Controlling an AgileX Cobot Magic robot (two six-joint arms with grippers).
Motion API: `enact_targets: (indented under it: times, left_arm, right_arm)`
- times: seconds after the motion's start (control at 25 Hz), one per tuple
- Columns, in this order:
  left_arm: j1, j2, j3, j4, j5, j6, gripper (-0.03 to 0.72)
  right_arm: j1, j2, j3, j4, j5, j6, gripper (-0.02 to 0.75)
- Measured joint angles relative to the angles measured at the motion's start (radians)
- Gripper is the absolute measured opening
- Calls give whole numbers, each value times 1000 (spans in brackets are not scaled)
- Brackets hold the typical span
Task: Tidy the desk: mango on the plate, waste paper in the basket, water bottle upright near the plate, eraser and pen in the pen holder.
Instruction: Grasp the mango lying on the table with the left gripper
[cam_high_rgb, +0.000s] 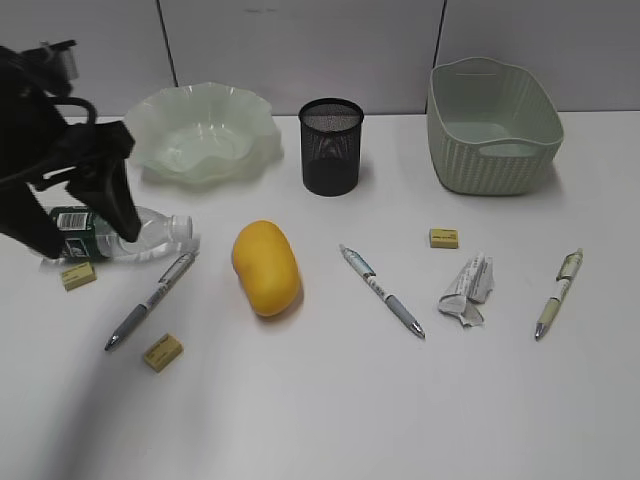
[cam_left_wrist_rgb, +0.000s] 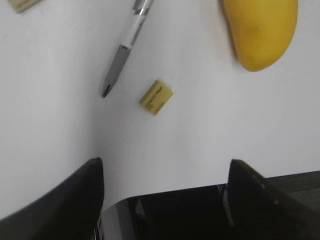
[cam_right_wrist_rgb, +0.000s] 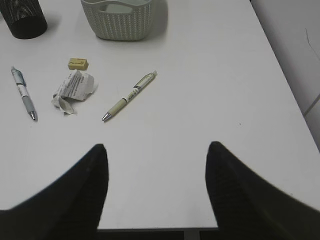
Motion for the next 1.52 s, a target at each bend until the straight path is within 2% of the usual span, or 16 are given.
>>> enact_targets:
  times: [0.32,0.68,0.88,1.32,1.52]
  left_arm:
    - [-149,187,-102,-20,-134,-126,582]
    - [-210,339,-212,-23,-207,-187,606]
    - [-227,434,-291,-19,-206,-219,617]
    - [-229,544,-363,-16,-221,-263,617]
    - [-230,582,-379,-62,-229,-268,617]
  right_arm:
    - [0,0,0,0,0,0,491]
    - [0,0,0,0,0,0,491]
    - [0,0,0,0,0,0,491]
    - [0,0,0,0,0,0,491]
    - [0,0,0,0,0,0,491]
